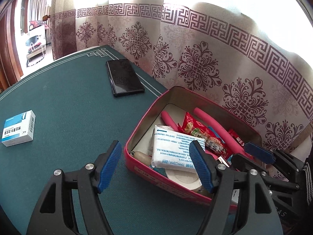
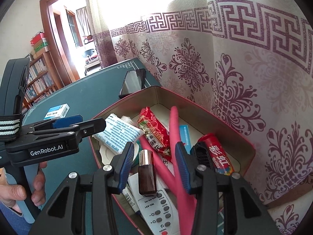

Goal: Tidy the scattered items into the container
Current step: 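Carry the tissue packet and brown bottle into the red tin and open both tools, then move the right tool to the vitamin D box and close on it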

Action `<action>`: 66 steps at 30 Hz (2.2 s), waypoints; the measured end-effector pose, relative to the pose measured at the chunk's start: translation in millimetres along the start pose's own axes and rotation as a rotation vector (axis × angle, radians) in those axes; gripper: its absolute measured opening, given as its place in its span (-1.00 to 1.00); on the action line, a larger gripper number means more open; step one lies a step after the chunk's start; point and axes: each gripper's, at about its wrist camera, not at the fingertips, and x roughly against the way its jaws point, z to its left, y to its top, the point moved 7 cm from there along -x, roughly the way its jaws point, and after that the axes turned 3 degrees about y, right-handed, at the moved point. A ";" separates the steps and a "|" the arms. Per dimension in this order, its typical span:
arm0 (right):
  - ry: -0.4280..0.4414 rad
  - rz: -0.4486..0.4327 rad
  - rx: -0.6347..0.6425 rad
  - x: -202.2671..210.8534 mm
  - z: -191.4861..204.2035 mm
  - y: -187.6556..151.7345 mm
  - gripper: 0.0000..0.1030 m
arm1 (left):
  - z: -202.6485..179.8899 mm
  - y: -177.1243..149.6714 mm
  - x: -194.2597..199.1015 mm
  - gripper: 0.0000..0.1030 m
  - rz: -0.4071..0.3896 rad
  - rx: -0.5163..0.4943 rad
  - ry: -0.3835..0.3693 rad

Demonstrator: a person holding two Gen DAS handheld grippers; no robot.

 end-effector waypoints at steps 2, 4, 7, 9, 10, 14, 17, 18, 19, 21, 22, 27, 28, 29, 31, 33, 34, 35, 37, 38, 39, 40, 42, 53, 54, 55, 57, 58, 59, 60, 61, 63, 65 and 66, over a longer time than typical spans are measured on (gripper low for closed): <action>0.022 -0.002 0.002 -2.7 8.4 3.2 -0.05 | 14.3 -0.8 3.4 0.45 -0.003 0.027 0.014; 0.040 -0.010 0.005 -5.1 18.1 6.6 0.41 | 31.0 -1.7 7.9 0.45 -0.009 0.058 0.032; 0.055 -0.055 0.037 -3.4 37.6 14.0 0.59 | 62.6 -3.8 16.3 0.45 -0.021 0.117 0.073; 0.076 -0.066 0.070 -4.5 54.7 18.1 0.59 | 86.7 -5.4 22.8 0.45 -0.030 0.162 0.111; 0.090 -0.068 0.083 -6.3 63.2 20.1 0.59 | 98.8 -6.5 25.4 0.45 -0.033 0.185 0.130; 0.146 -0.064 0.138 -17.6 97.8 26.4 0.59 | 149.2 -14.8 37.9 0.45 -0.047 0.268 0.233; 0.192 -0.048 0.181 -32.6 126.6 30.3 0.59 | 187.6 -27.3 48.3 0.45 -0.044 0.328 0.327; 0.213 -0.040 0.197 -38.4 137.0 30.7 0.59 | 199.1 -32.0 51.4 0.45 -0.041 0.348 0.351; 0.232 -0.029 0.213 -45.3 147.6 31.3 0.59 | 210.3 -36.8 54.3 0.45 -0.037 0.366 0.375; 0.269 -0.001 0.235 -61.1 168.3 31.9 0.59 | 230.8 -47.7 60.3 0.45 -0.032 0.400 0.424; 0.294 0.011 0.251 -69.3 179.1 31.8 0.59 | 240.1 -53.5 63.0 0.45 -0.028 0.415 0.442; 0.300 0.051 0.350 -121.1 225.2 37.5 0.59 | 273.3 -73.6 68.1 0.45 -0.013 0.485 0.481; 0.304 0.060 0.356 -130.9 232.3 39.1 0.59 | 277.6 -76.2 68.4 0.45 -0.013 0.492 0.489; 0.314 0.069 0.359 -139.5 238.2 40.8 0.59 | 281.2 -78.7 68.7 0.45 -0.013 0.498 0.499; 0.323 0.087 0.364 -157.5 248.5 44.8 0.59 | 288.4 -83.3 68.7 0.45 -0.010 0.513 0.515; 0.336 0.107 0.374 -174.6 260.3 48.9 0.59 | 294.7 -87.6 69.0 0.45 -0.010 0.534 0.522; 0.346 0.119 0.382 -183.0 266.0 51.0 0.59 | 297.7 -89.8 69.2 0.45 -0.009 0.543 0.527; 0.355 0.129 0.388 -191.3 272.2 53.9 0.59 | 300.4 -92.4 69.7 0.45 -0.007 0.552 0.533; 0.374 0.149 0.393 -206.9 283.5 61.4 0.59 | 306.0 -96.7 70.7 0.45 -0.005 0.575 0.544; 0.385 0.158 0.392 -213.7 288.6 65.4 0.59 | 308.2 -98.3 71.3 0.45 -0.004 0.586 0.546; 0.393 0.165 0.395 -220.1 293.7 69.4 0.59 | 310.5 -99.9 71.9 0.45 -0.005 0.596 0.545; 0.404 0.173 0.402 -226.2 299.7 73.1 0.59 | 312.6 -101.4 72.2 0.45 -0.005 0.606 0.547; 0.418 0.192 0.429 -238.4 311.5 77.8 0.59 | 316.6 -104.7 73.7 0.45 -0.006 0.622 0.554; 0.567 0.363 0.480 -256.3 326.9 55.9 0.59 | 322.4 -113.2 80.1 0.45 -0.010 0.669 0.527; 0.581 0.362 0.490 -251.2 325.3 50.6 0.60 | 324.3 -114.2 81.6 0.45 -0.012 0.676 0.528; 0.589 0.360 0.502 -245.6 323.9 45.2 0.60 | 326.6 -114.6 83.0 0.45 -0.013 0.683 0.530; 0.599 0.361 0.523 -236.4 321.7 35.7 0.61 | 330.0 -116.0 85.8 0.45 -0.016 0.695 0.536; 0.586 0.360 0.542 -233.2 321.6 30.8 0.61 | 330.8 -117.0 87.1 0.45 -0.017 0.700 0.538; 0.556 0.347 0.573 -231.2 322.9 26.7 0.61 | 331.8 -115.4 86.4 0.45 -0.018 0.704 0.539; 0.531 0.334 0.610 -229.4 325.1 21.9 0.61 | 332.1 -115.6 87.3 0.45 -0.020 0.705 0.539; 0.505 0.318 0.651 -227.7 327.9 17.5 0.61 | 332.5 -115.6 88.2 0.45 -0.021 0.705 0.538; 0.429 0.285 0.722 -227.8 333.6 10.3 0.61 | 332.3 -115.1 89.2 0.45 -0.024 0.702 0.536; 0.416 0.270 0.724 -225.7 336.7 7.9 0.61 | 330.8 -114.1 89.1 0.45 -0.028 0.697 0.532; 0.411 0.270 0.705 -225.4 336.4 7.9 0.60 | 330.4 -114.3 88.8 0.45 -0.028 0.696 0.531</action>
